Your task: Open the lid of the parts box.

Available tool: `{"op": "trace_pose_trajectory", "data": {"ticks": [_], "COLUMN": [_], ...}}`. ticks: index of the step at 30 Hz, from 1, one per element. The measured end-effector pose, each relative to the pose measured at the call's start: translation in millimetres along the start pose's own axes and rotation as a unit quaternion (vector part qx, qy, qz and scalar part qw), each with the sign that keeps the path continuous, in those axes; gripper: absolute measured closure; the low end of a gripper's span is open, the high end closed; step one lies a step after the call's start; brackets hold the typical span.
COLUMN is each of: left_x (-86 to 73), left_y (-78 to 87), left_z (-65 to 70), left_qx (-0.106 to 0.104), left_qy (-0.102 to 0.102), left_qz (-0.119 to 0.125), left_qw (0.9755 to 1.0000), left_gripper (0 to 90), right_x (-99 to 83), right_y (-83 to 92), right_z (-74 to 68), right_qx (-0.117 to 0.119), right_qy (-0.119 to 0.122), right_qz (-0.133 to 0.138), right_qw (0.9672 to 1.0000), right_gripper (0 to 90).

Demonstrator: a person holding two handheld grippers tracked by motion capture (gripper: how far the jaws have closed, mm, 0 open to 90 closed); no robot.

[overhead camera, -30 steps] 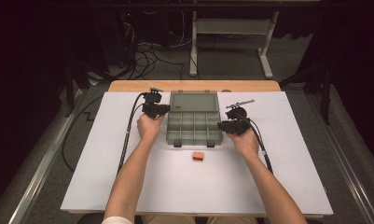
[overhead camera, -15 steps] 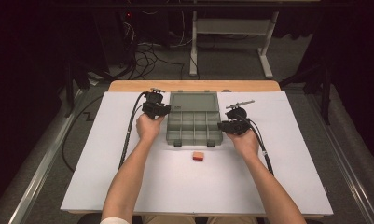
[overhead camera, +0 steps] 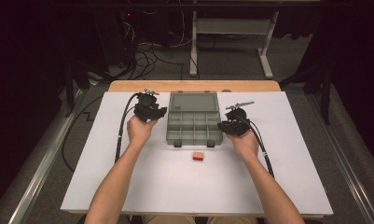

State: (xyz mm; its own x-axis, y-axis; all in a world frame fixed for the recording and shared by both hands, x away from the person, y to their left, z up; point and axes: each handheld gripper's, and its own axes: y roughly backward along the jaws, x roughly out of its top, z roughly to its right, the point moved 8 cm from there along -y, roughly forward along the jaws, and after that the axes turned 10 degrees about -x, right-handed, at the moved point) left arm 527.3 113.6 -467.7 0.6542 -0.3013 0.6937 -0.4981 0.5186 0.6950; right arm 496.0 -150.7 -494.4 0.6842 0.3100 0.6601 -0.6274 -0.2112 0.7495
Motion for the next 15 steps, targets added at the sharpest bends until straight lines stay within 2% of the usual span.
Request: {"op": "trace_pose_trajectory", "data": {"ticks": [3,5,12,15], "left_x": [-3.3,-8.6,-21.7,-28.1], "left_y": [3.2,7.9,18.8,23.5], "left_z": [0.1,1.3,5.8,7.4], "left_qx": [-0.002,-0.006,-0.009,-0.010], "left_qy": [0.001,0.002,-0.002,-0.004], "left_qz": [0.000,0.000,0.001,0.002], "left_qw": [1.0000,1.0000,1.0000,0.9999], "left_gripper": [56.5,56.1,54.0,53.3], "right_x": [0.2,0.5,0.8,1.2], "right_y": [0.1,0.1,0.6,2.5], "right_z": [0.1,-0.8,-1.3,-3.4], "right_qx": [-0.001,-0.008,-0.008,-0.002], "right_qy": [0.004,0.022,0.031,0.035], "right_qz": [0.000,0.001,0.003,0.005], "right_qw": [1.0000,0.9997,0.9995,0.9994], "right_gripper": [73.9,73.6,73.0,68.1]}}
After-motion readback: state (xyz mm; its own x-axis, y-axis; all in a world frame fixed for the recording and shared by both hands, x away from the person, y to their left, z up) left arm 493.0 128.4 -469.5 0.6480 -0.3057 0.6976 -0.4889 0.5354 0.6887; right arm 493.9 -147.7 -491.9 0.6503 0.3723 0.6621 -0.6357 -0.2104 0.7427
